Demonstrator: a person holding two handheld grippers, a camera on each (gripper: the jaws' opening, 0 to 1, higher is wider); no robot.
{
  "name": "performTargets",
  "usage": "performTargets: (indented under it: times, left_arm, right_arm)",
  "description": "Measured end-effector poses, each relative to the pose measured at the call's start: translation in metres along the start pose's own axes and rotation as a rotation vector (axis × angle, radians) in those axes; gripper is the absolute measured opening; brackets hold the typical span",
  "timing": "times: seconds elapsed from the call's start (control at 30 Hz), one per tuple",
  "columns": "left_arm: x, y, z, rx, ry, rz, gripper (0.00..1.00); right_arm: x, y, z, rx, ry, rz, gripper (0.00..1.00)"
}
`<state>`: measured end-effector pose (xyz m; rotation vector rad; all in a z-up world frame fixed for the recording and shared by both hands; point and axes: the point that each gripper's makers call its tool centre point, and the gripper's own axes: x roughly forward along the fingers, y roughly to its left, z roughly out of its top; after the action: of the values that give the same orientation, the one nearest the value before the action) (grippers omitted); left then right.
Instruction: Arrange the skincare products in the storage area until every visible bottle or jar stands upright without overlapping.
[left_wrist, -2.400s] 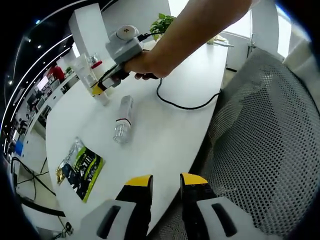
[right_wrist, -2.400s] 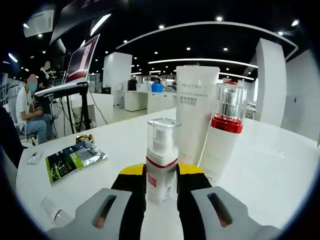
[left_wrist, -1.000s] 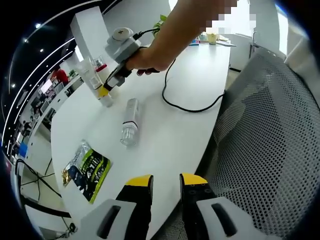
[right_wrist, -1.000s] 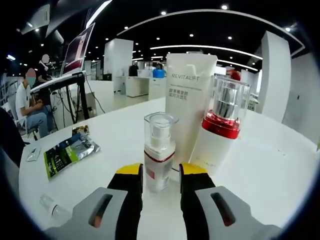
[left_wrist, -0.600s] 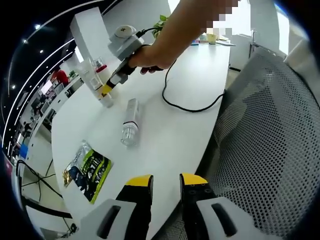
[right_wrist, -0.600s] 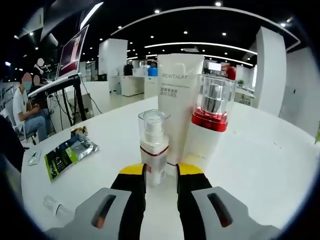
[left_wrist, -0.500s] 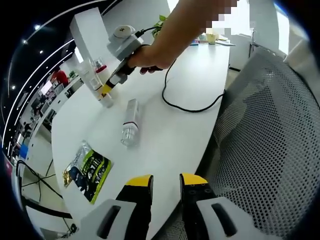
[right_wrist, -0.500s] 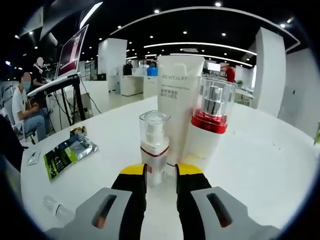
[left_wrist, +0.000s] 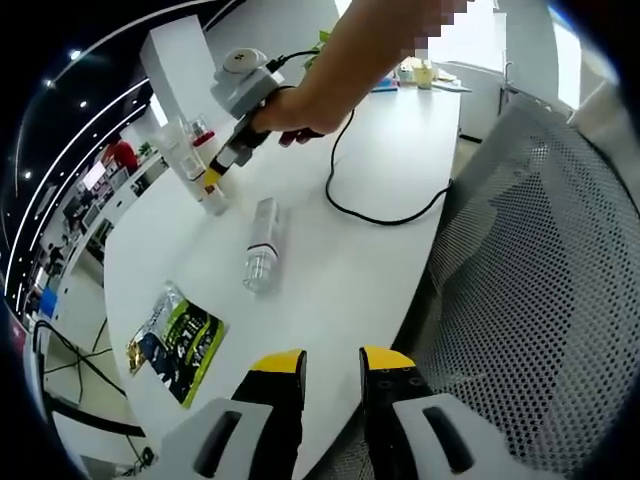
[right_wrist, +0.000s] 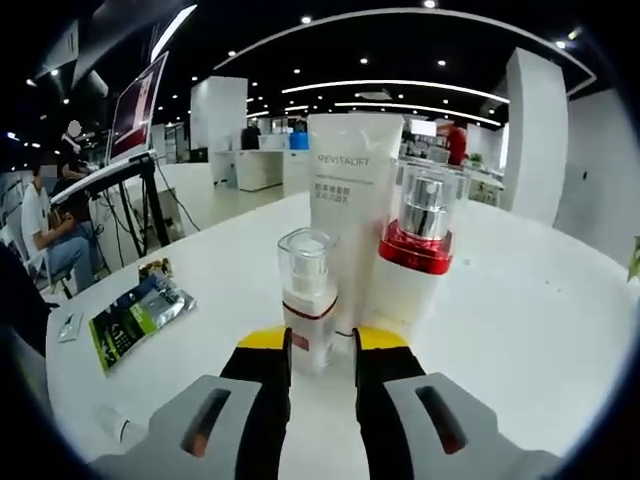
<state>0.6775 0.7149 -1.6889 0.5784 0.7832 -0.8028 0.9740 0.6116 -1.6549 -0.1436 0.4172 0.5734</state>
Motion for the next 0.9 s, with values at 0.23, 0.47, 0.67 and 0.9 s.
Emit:
performTargets:
  times: [0.23, 0.47, 0.67, 0.9]
  left_arm:
    - [0.0, 0.002, -0.001, -0.001, 0.005, 0.009, 0.22]
    - [0.0, 0.001, 0.0, -0.007, 0.001, 0.009, 0.22]
    - [-0.001, 0.003, 0.0, -0.008, -0.004, 0.02, 0.22]
    - [-0.002, 0.004, 0.003, -0.015, -0.017, 0.021, 0.22]
  right_arm:
    - [0.001, -0.003, -0.001, 0.033, 0.017, -0.018, 0.22]
    - [0.003, -0.002, -0.001, 0.05, 0.053, -0.028, 0.22]
    - [-0.004, 0.001, 0.0, 0.049, 0.07, -0.024, 0.24]
    - [-0.024, 0.023, -0.009, 0.026, 0.116, 0.109, 0.27]
